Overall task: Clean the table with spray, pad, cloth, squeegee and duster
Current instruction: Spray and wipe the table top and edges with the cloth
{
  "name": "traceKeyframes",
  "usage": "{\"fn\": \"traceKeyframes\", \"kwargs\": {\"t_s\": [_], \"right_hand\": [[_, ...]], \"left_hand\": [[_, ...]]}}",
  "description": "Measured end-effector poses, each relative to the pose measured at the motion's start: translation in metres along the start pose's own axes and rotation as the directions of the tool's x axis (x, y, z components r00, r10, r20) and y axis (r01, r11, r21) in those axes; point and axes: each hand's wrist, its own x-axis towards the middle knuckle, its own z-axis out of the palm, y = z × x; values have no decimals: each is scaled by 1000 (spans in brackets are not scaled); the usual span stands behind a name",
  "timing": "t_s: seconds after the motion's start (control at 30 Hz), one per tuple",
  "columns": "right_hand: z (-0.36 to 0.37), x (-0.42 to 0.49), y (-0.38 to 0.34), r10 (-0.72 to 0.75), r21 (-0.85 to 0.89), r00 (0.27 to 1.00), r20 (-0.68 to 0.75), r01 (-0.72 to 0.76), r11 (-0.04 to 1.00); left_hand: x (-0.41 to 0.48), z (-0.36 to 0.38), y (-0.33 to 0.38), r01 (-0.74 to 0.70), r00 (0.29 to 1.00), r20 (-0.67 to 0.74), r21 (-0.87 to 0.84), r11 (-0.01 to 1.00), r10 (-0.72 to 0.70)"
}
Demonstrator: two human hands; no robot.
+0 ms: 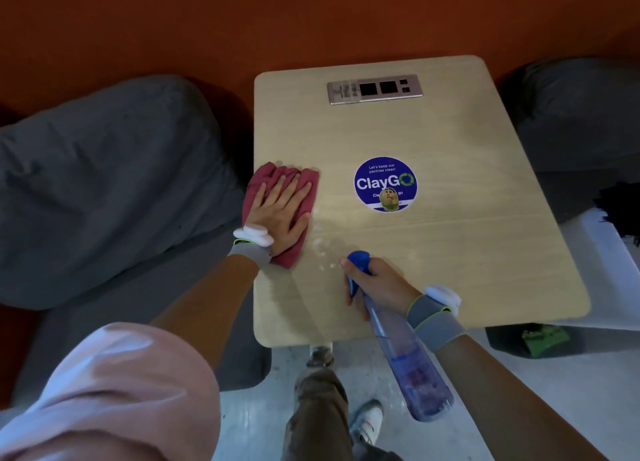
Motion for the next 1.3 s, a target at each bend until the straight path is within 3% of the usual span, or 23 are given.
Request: {"fn": "traceKeyframes", "kwargs": {"t_s": [0.23,0.43,0.53,0.63,0.83,0.97,1.3], "right_hand": [[3,-18,4,-68,-33,997,-23,67,997],[6,-28,11,-120,-72,988,-103,112,991],[5,-30,11,-86,-5,995,-43,85,996],[-1,-28,5,-82,7,996,-41,82,997],[-24,5,-7,-26,99,999,-30,28,995],[-39,27,-25,5,112,1000,-26,-2,994],[-96,122,-74,84,163,993,-85,-69,984]], "left_hand": [[-66,-6,49,-48,997,57,-4,999,48],[-152,-4,105,-301,944,130,-35,953,303],[-161,-2,93,-484,864,142,-31,874,483],[-138,-2,78,-530,835,138,-60,846,533],[-35,-7,47,-378,910,175,-25,926,376],[33,-13,21,-251,960,126,-2,968,249],[237,-8,-63,-6,998,55,-52,999,9]]}}
